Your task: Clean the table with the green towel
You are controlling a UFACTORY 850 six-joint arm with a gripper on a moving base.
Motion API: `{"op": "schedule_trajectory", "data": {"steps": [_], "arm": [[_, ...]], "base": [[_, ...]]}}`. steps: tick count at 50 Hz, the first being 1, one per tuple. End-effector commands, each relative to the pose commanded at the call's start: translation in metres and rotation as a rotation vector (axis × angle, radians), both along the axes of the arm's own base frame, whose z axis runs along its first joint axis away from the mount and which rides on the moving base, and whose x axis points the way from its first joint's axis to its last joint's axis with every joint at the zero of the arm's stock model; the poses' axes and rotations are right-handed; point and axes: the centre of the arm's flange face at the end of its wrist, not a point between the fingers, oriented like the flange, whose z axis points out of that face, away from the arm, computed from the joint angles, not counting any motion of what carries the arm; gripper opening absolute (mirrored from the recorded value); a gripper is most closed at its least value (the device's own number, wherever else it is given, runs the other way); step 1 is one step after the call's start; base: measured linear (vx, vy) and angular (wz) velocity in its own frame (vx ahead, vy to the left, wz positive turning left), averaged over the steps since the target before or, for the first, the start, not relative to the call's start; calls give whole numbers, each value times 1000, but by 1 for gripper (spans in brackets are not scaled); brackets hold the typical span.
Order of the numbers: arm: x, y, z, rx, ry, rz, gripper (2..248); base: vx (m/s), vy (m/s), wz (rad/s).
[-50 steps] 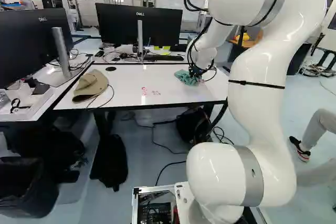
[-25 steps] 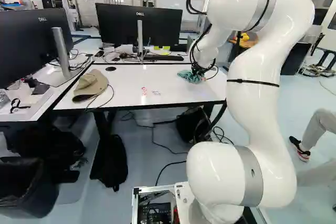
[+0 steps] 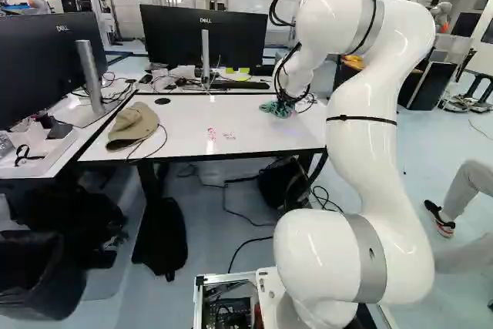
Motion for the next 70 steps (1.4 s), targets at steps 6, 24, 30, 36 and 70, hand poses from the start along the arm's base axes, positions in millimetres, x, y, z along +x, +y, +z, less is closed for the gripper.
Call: {"op": "schedule_trajectory", "data": {"steps": [6,24,30,36,70], "arm": [[7,9,-1,-1,-4,14,50],[17,39,-1,-2,-9,60,50],[16,49,-1,-1,-6,75,50],[12,60,0,0,-2,89,50],[-40,83,6,7,43,115,50]], "base": [[0,0,0],[0,0,0],[0,0,0],[0,0,0],[0,0,0]]}}
